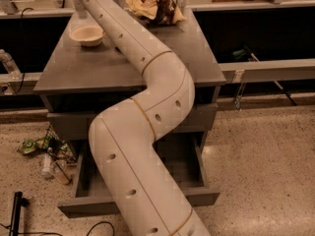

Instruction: Place rxbar blueberry into middle drawer

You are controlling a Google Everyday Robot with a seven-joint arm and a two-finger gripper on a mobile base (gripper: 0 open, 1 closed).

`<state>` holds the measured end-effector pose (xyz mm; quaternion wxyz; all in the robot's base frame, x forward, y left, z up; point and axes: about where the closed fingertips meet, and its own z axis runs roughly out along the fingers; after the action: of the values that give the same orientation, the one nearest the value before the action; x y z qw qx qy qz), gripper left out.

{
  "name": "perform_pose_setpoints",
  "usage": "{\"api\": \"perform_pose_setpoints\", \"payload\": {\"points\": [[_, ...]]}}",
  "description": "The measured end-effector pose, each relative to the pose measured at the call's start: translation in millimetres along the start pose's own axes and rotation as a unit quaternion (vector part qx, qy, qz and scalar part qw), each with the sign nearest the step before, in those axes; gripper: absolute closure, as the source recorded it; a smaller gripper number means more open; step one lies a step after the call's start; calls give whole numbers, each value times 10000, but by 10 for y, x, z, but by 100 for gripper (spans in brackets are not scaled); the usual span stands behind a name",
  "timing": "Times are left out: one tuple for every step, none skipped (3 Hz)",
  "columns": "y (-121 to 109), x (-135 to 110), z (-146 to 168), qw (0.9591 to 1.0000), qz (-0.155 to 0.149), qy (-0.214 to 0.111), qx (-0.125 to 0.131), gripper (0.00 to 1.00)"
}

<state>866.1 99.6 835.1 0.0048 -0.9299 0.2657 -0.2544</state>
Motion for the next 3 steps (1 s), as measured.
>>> {"api": "perform_pose_setpoints", "payload": {"points": [[-25, 75, 129, 9994, -112, 293, -115, 2], [-22, 170, 176, 9979, -324, 526, -190, 26], [9, 94, 293, 9981, -469, 350, -212, 49]]}}
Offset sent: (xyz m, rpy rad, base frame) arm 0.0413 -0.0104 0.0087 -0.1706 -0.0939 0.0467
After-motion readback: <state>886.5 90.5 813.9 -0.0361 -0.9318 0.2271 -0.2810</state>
